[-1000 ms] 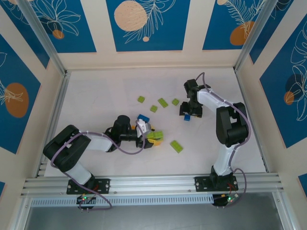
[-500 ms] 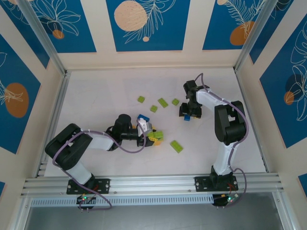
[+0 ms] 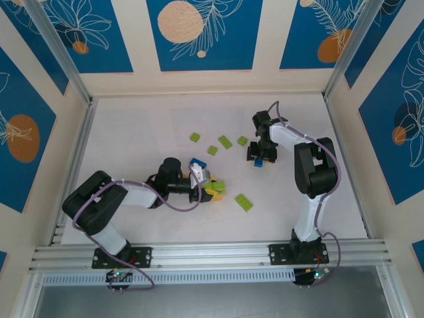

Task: Assemble a carrot with lego

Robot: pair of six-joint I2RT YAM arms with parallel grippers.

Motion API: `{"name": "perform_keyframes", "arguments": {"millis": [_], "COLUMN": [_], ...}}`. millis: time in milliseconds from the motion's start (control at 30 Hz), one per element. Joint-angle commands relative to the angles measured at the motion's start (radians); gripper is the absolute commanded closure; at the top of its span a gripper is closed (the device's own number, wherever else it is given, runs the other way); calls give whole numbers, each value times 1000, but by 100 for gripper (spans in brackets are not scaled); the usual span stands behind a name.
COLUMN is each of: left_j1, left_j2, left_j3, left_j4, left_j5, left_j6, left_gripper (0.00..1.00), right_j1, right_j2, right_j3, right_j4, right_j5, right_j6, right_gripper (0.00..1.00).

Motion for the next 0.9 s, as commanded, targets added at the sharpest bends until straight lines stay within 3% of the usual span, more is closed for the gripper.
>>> {"name": "perform_keyframes", "arguments": {"millis": [0, 300, 500, 733, 867], "left_j1": [6, 4, -1, -2, -1], "left_j2": [18, 45, 62, 60, 55], "left_j3": [22, 40, 46, 46, 43], "left_j4": [10, 7, 6, -9, -17], "left_j5": [32, 63, 67, 69, 66], "left_j6": [18, 14, 17, 28, 35], "left_gripper": [43, 42, 54, 60, 61], "right_j1": [-3, -4, -4, -5, -5], "right_j2": [16, 15, 19, 26, 22], "right_j3": [27, 28, 25, 29, 26], "right_j4": [-11, -14, -10, -15, -17], "right_j5": [-26, -22, -28, -27, -27], "right_j6": [-15, -19, -18, -16, -13], "right_gripper": [40, 41, 50, 51, 57]}}
